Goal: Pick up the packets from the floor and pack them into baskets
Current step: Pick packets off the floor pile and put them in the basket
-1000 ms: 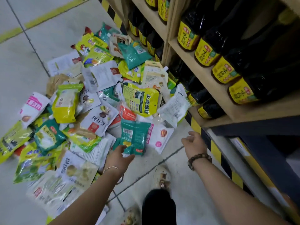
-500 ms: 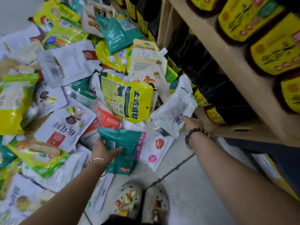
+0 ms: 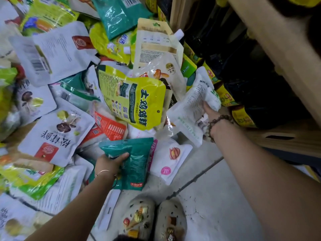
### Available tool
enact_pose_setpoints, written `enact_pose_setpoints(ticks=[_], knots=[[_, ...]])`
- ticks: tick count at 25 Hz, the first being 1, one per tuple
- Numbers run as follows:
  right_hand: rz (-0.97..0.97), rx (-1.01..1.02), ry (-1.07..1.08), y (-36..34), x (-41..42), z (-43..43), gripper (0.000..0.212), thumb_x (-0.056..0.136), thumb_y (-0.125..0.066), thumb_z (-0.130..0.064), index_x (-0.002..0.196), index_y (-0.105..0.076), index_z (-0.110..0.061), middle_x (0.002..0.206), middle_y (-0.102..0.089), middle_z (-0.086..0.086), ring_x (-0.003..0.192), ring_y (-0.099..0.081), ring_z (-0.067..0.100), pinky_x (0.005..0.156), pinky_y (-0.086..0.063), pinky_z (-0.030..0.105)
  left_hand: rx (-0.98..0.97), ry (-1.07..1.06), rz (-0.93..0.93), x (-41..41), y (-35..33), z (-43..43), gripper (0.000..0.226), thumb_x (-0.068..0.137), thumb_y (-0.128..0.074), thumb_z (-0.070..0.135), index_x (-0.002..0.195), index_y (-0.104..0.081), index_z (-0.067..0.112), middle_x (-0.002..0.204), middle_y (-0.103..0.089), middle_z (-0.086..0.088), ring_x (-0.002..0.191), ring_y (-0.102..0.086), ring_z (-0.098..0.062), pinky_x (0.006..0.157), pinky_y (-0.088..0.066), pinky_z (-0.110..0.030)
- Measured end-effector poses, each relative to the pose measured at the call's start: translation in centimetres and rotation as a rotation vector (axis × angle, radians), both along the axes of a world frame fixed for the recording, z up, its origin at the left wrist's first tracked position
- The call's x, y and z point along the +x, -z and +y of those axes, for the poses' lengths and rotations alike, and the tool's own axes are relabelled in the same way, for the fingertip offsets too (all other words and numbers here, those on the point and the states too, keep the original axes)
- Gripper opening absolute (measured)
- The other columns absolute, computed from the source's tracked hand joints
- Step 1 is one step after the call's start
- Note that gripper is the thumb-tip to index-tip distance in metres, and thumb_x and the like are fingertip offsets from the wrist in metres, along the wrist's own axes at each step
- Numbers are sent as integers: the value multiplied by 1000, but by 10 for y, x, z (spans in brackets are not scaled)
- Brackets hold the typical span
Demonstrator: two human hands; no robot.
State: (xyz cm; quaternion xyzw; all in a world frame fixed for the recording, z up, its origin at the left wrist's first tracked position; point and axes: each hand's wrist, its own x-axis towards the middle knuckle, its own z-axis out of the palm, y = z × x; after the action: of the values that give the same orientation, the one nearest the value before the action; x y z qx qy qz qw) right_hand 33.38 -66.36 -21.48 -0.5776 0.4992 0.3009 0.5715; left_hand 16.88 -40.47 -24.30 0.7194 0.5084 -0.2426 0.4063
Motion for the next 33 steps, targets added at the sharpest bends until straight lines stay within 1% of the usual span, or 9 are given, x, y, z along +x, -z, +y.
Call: enact_pose_setpoints(ticks=[2, 4, 7, 9, 14, 21, 24, 30, 33], knots=[[10, -157, -75, -6, 4, -6, 57, 98, -45, -36, 140, -33, -1, 145, -39, 14, 129, -43, 28, 105, -35, 35, -70, -66, -17, -3, -5, -4, 26, 77, -76, 17, 97, -67, 4, 100, -69, -16, 80, -61, -24, 77, -49, -35], [24, -210, -124, -16, -3, -12, 62, 93, -53, -38, 137, -38, 3, 143, -41, 16, 128, -45, 29, 106, -36, 37, -92, -52, 19, -4, -15, -9, 20, 83, -70, 20, 94, -65, 5, 97, -67, -14, 84, -61, -27, 83, -48, -36], [125, -177, -188, -43, -32, -20, 63, 92, -55, -39, 135, -41, 5, 142, -41, 19, 128, -45, 33, 103, -38, 41, -95, -5, 27, 1, -45, -22, 20, 87, -65, 26, 87, -61, 6, 93, -66, -15, 88, -61, -32, 87, -48, -40], [110, -150, -158, -70, -56, -22, 53, 94, -55, -26, 135, -42, 5, 142, -40, 18, 129, -42, 36, 100, -37, 42, -77, 34, 26, 0, -68, -27, 24, 88, -63, 28, 86, -59, 4, 93, -64, -19, 88, -60, -33, 83, -46, -39], [23, -180, -96, -139, -117, -29, 36, 85, -66, -2, 120, -59, 3, 125, -59, 17, 99, -57, 25, 84, -41, 30, -42, 88, -10, -4, -143, -23, 31, 91, -59, 29, 91, -59, -2, 94, -62, -21, 89, -58, -37, 76, -41, -36], [-25, -92, 29, -244, -179, -33, 19, 82, -68, 0, 101, -67, -2, 104, -65, 10, 86, -60, 24, 81, -45, 32, -88, 100, -219, -8, -274, -29, 16, 94, -53, 18, 94, -56, 3, 99, -61, -18, 88, -52, -24, 76, -35, -29], [-108, -107, 66, -288, -201, -33, 15, 82, -68, 1, 96, -66, -4, 99, -65, 8, 73, -59, 16, 68, -46, 27, -124, 122, -252, -18, -322, -39, 18, 95, -53, 20, 94, -56, 2, 92, -57, -11, 87, -48, -21, 75, -32, -27], [-246, -139, 149, -359, -246, -48, 21, 81, -68, 3, 101, -64, -3, 99, -62, 8, 83, -57, 21, 80, -43, 30, -199, 225, -299, -45, -392, -72, 21, 95, -52, 20, 83, -53, 2, 66, -48, -4, 62, -43, -18, 54, -31, -28], [-280, -144, 179, -387, -278, -74, 21, 81, -67, 3, 102, -64, 1, 101, -62, 10, 83, -58, 23, 68, -49, 23, -229, 296, -312, -64, -416, -99, 21, 95, -53, 23, 82, -54, 5, 71, -51, -8, 67, -44, -20, 63, -32, -28]])
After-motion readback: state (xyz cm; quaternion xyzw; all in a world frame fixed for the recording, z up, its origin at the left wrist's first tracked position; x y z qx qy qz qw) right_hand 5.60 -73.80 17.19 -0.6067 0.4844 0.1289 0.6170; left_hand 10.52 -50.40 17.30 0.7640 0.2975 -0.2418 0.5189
